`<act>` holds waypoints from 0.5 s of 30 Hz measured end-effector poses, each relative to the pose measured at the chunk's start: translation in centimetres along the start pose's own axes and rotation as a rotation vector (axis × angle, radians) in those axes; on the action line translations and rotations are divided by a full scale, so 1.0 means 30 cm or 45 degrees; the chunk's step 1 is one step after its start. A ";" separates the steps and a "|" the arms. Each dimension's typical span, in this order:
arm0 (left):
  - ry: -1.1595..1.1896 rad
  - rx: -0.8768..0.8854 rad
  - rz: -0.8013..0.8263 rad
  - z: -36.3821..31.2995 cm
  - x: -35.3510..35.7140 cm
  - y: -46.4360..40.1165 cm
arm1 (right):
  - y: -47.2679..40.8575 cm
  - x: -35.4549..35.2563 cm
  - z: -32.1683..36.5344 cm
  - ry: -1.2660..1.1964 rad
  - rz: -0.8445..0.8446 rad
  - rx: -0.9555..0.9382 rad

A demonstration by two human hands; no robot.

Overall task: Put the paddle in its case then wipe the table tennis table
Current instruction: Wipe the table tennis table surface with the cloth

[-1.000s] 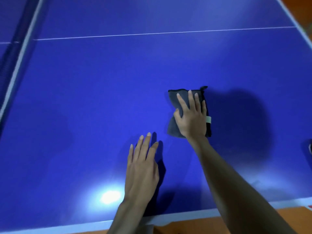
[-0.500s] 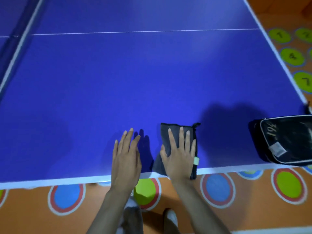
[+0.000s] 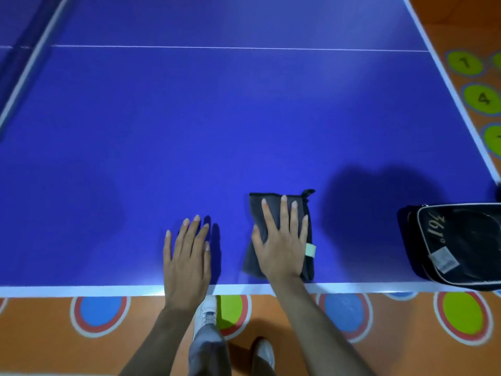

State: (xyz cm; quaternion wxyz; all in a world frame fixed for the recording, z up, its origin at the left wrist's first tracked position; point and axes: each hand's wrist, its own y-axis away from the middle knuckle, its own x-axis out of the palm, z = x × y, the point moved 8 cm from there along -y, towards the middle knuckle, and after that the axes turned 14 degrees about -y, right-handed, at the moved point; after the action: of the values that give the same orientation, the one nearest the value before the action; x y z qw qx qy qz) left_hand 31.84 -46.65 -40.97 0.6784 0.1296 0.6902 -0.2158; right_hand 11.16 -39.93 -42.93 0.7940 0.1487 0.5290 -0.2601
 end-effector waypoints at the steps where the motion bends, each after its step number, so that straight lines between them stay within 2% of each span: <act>1: -0.019 0.017 -0.006 0.002 0.011 0.003 | -0.054 0.000 0.003 0.001 -0.018 -0.007; 8: 0.009 -0.005 -0.028 0.014 0.038 0.001 | -0.315 0.027 0.017 -0.002 -0.061 -0.057; 15: 0.035 -0.023 -0.025 0.018 0.040 0.004 | -0.182 0.013 0.020 -0.048 -0.036 -0.107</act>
State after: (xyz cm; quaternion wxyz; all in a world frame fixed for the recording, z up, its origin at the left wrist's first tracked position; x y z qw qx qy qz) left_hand 32.31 -46.93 -42.16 0.6678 0.1196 0.7028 -0.2142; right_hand 8.61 -44.83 -42.83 0.8055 0.1029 0.5265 -0.2517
